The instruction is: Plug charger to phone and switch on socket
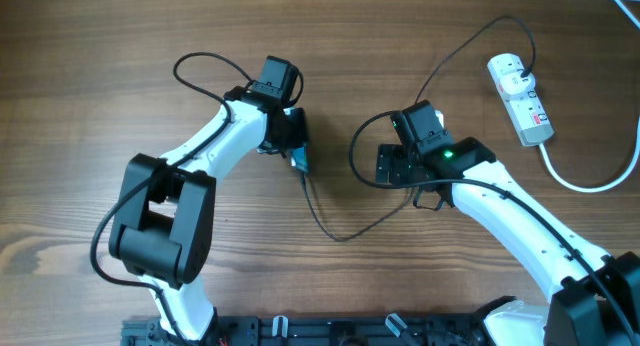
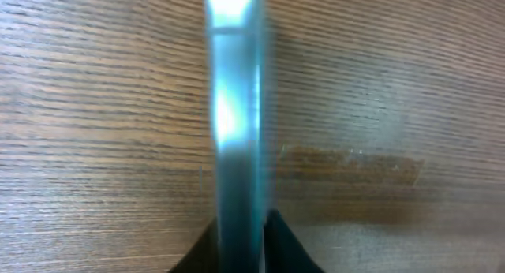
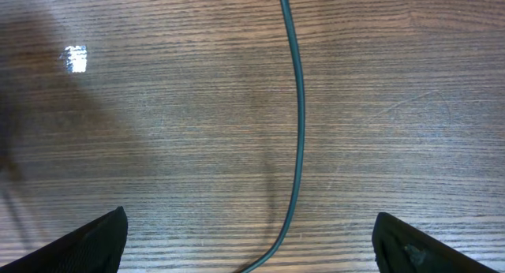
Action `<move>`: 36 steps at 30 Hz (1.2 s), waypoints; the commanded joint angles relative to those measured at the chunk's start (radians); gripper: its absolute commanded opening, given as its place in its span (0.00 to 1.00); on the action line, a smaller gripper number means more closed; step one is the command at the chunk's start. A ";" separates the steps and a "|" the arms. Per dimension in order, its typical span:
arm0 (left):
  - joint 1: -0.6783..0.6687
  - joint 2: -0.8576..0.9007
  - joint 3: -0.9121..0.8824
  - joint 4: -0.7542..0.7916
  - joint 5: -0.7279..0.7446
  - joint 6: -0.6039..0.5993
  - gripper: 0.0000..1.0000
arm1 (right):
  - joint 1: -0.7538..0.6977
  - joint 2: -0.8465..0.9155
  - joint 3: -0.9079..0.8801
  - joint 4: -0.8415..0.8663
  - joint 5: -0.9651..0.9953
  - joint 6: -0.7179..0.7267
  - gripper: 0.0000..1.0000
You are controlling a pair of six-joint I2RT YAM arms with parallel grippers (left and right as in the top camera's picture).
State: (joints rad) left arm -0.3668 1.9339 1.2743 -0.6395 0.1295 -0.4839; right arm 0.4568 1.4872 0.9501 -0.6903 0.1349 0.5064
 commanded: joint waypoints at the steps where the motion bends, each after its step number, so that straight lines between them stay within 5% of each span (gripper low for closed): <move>1: -0.003 -0.002 0.001 -0.003 -0.016 0.002 0.07 | 0.000 -0.004 -0.010 0.018 -0.066 -0.010 1.00; 7: 0.006 -0.010 0.002 -0.003 0.025 0.022 0.04 | 0.000 -0.004 -0.010 0.138 -0.331 -0.105 1.00; 15: 0.204 -0.077 0.028 0.060 1.070 0.220 0.04 | 0.000 -0.004 -0.010 0.325 -0.661 -0.162 1.00; 17: 0.239 -0.077 0.028 0.056 1.204 0.257 0.04 | -0.007 -0.004 -0.010 0.364 -0.702 -0.120 1.00; 20: 0.247 -0.077 0.028 0.062 1.299 0.273 0.04 | -0.032 -0.004 -0.010 0.420 -0.855 -0.111 0.98; 25: 0.239 -0.077 0.028 0.099 1.408 0.301 0.04 | -0.068 -0.004 -0.010 0.515 -1.136 -0.096 0.80; 29: 0.233 -0.077 0.028 0.106 1.408 0.302 0.04 | -0.068 -0.004 -0.010 0.593 -1.162 0.023 0.53; 36: 0.233 -0.077 0.028 0.114 1.408 0.301 0.04 | -0.068 -0.004 -0.010 0.653 -1.146 0.129 0.33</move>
State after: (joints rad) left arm -0.1280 1.8881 1.2831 -0.5365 1.5192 -0.2062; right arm 0.3870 1.4872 0.9375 -0.0574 -0.9722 0.5949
